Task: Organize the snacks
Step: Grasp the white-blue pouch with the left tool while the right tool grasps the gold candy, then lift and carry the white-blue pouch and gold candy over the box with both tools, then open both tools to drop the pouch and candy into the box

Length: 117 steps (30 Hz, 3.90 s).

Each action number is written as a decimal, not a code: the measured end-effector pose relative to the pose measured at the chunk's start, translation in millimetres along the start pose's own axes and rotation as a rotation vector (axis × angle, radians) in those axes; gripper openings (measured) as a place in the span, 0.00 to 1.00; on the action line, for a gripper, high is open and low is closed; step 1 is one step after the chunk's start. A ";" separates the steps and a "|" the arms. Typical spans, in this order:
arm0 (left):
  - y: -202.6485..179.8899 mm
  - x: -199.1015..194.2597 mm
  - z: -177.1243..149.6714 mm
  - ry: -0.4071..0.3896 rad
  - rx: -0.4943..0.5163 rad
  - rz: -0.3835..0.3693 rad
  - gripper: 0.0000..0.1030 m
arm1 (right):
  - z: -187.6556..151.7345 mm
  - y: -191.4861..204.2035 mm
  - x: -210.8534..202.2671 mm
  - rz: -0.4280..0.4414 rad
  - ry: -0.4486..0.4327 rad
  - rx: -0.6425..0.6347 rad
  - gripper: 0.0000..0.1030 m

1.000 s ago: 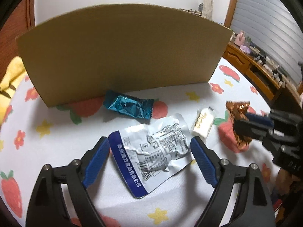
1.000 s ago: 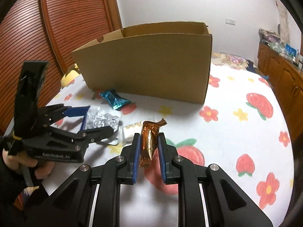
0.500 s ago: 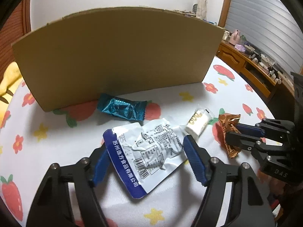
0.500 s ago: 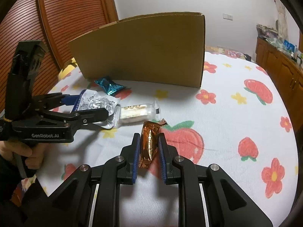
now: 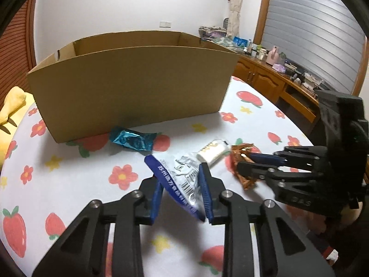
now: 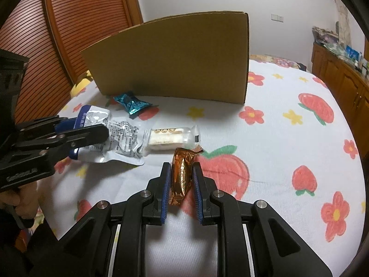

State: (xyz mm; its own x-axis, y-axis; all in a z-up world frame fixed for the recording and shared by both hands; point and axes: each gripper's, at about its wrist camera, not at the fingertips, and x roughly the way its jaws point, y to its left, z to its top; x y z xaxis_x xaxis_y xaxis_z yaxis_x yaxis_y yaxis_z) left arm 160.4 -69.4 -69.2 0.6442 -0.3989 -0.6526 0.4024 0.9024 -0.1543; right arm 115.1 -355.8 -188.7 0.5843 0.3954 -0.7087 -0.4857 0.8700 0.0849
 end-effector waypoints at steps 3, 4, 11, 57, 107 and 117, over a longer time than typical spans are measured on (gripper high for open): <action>-8.6 -4.4 -0.7 -0.017 0.028 0.011 0.21 | -0.3 0.5 0.4 -0.002 0.000 -0.003 0.16; -11.4 -5.2 -0.9 -0.022 0.033 0.007 0.19 | -0.5 0.6 0.4 -0.003 -0.001 -0.004 0.16; -14.1 -10.1 -1.2 -0.033 0.015 0.001 0.14 | -0.9 1.9 0.4 -0.006 -0.003 -0.005 0.16; 8.5 -97.2 77.7 -0.241 0.068 0.054 0.10 | 60.2 4.3 -56.4 0.028 -0.199 -0.039 0.16; 102.2 -0.2 144.0 -0.148 0.005 0.195 0.11 | 176.2 -10.6 21.0 0.013 -0.123 -0.132 0.21; 97.5 -2.4 140.7 -0.144 0.022 0.194 0.12 | 175.0 -15.1 21.6 0.003 -0.123 -0.113 0.34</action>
State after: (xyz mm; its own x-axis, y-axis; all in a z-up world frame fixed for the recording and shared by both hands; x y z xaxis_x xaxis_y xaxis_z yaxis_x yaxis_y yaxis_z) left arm 289.6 -3.4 21.7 0.7963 -0.2391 -0.5556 0.2753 0.9612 -0.0192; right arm 248.7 -308.8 -82.7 0.6548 0.4370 -0.6167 -0.5534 0.8329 0.0027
